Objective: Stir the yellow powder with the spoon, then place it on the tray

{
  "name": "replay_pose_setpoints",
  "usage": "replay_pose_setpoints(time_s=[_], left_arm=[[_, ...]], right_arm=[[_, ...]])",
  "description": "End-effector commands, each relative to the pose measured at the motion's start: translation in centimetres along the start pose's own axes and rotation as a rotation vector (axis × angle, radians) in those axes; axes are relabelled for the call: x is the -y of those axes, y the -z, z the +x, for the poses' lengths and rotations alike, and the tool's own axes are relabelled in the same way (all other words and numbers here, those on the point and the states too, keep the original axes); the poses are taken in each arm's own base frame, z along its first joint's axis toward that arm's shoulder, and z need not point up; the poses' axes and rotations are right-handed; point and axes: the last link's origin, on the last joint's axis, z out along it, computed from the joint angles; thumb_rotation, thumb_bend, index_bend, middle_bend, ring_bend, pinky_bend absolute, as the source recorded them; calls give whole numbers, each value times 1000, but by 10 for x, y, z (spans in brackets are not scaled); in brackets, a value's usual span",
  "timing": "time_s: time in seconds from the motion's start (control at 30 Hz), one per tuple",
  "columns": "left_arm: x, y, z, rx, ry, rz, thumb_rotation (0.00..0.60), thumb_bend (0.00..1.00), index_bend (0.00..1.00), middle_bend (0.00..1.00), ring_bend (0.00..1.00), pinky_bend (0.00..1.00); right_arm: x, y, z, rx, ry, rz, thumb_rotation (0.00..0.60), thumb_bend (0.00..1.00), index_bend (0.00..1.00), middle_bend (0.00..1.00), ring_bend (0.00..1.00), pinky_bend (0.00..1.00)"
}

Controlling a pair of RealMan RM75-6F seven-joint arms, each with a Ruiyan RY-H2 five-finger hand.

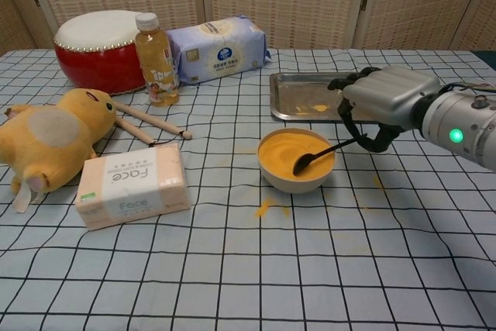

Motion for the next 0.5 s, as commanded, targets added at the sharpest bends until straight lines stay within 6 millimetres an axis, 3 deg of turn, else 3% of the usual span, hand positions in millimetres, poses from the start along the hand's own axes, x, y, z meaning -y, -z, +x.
replay_pose_setpoints(time_s=[0.03, 0.23, 0.5], left_arm=[[1, -1, 1, 0, 2, 3, 600, 447, 0, 0, 0, 103], [4, -1, 2, -4, 7, 9, 600, 446, 0, 0, 0, 103], [3, 0, 2, -3, 7, 7, 600, 446, 0, 0, 0, 103]], right_arm=[[4, -9, 3, -16, 10, -15, 600, 610, 863, 24, 0, 0], [9, -19, 7, -43, 0, -40, 600, 610, 865, 24, 0, 0], [0, -15, 19, -103, -98, -58, 600, 610, 865, 29, 0, 0]])
